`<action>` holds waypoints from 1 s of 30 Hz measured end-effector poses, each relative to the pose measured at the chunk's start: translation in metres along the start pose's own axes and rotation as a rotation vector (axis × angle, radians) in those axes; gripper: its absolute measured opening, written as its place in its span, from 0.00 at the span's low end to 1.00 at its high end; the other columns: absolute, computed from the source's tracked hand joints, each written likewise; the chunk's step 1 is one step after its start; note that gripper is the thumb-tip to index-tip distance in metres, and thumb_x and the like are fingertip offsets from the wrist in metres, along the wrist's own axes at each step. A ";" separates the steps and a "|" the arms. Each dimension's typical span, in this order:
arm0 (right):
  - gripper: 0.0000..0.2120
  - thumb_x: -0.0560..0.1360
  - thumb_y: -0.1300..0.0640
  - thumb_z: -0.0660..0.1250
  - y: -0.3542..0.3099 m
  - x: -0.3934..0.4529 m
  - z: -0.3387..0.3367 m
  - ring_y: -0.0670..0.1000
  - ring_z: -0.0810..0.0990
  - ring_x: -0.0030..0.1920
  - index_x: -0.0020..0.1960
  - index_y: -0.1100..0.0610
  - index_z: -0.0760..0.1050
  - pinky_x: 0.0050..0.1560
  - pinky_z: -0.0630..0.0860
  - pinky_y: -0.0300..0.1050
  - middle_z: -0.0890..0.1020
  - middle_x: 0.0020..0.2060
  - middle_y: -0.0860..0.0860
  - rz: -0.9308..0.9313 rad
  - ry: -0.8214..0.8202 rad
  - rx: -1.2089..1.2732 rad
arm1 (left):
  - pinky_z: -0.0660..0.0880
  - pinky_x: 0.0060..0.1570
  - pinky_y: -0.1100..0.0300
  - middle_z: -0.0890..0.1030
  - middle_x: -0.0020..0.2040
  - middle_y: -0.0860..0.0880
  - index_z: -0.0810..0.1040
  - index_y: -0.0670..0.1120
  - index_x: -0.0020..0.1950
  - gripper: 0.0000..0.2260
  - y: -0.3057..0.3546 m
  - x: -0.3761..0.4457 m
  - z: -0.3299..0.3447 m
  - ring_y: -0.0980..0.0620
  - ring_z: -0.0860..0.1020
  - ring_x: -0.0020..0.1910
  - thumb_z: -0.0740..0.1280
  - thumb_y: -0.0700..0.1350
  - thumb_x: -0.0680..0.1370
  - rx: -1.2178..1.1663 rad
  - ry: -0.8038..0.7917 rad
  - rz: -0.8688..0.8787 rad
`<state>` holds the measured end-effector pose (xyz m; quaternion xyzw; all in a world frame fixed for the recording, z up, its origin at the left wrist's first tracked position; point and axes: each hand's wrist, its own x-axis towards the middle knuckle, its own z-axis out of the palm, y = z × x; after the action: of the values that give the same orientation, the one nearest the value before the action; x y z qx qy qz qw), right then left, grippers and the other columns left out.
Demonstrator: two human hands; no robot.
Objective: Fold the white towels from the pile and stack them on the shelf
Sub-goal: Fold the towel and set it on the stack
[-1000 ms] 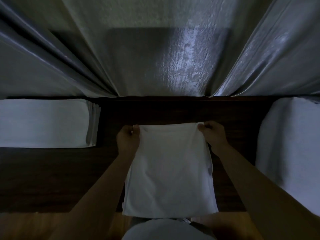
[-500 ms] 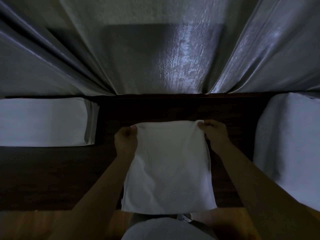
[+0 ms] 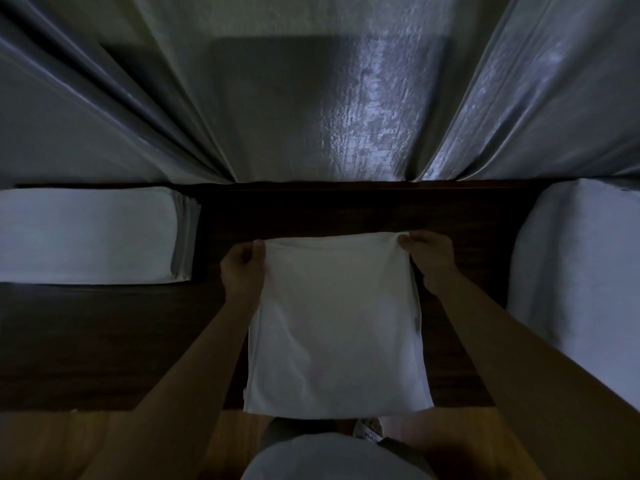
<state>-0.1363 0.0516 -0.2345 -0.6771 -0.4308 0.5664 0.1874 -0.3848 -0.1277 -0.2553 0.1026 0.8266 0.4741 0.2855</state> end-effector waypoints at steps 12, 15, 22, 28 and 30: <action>0.12 0.75 0.65 0.75 -0.002 0.000 -0.009 0.51 0.81 0.48 0.58 0.64 0.82 0.48 0.78 0.45 0.83 0.46 0.50 0.007 0.053 0.147 | 0.76 0.47 0.54 0.80 0.42 0.50 0.83 0.40 0.53 0.12 0.004 0.008 -0.006 0.52 0.78 0.45 0.69 0.49 0.81 -0.206 0.085 -0.171; 0.09 0.75 0.64 0.74 -0.008 -0.007 -0.018 0.47 0.81 0.45 0.55 0.62 0.82 0.40 0.78 0.37 0.83 0.44 0.49 -0.098 0.043 0.115 | 0.75 0.45 0.57 0.80 0.41 0.51 0.82 0.41 0.52 0.10 0.013 0.003 -0.015 0.57 0.78 0.41 0.69 0.48 0.81 -0.184 0.061 -0.075; 0.13 0.75 0.66 0.74 -0.052 -0.045 -0.054 0.44 0.76 0.30 0.54 0.51 0.79 0.30 0.73 0.37 0.82 0.38 0.51 -0.402 -0.024 0.079 | 0.76 0.45 0.57 0.81 0.41 0.54 0.82 0.45 0.53 0.06 0.067 -0.019 -0.054 0.62 0.78 0.40 0.69 0.46 0.81 -0.085 0.065 0.301; 0.07 0.76 0.68 0.72 -0.109 -0.094 -0.088 0.38 0.77 0.26 0.52 0.61 0.83 0.31 0.72 0.29 0.81 0.28 0.44 -0.571 -0.057 -0.158 | 0.76 0.53 0.63 0.84 0.52 0.49 0.82 0.45 0.63 0.11 0.126 -0.044 -0.094 0.54 0.81 0.52 0.68 0.44 0.81 0.095 0.019 0.521; 0.04 0.77 0.67 0.71 -0.127 -0.110 -0.096 0.38 0.78 0.27 0.49 0.61 0.81 0.30 0.72 0.29 0.82 0.33 0.51 -0.626 -0.059 -0.202 | 0.73 0.48 0.68 0.83 0.51 0.49 0.82 0.46 0.61 0.09 0.143 -0.048 -0.101 0.52 0.80 0.51 0.68 0.44 0.81 0.180 0.026 0.554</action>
<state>-0.0930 0.0571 -0.0457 -0.5103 -0.6772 0.4553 0.2716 -0.4177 -0.1465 -0.0776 0.3432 0.8094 0.4600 0.1244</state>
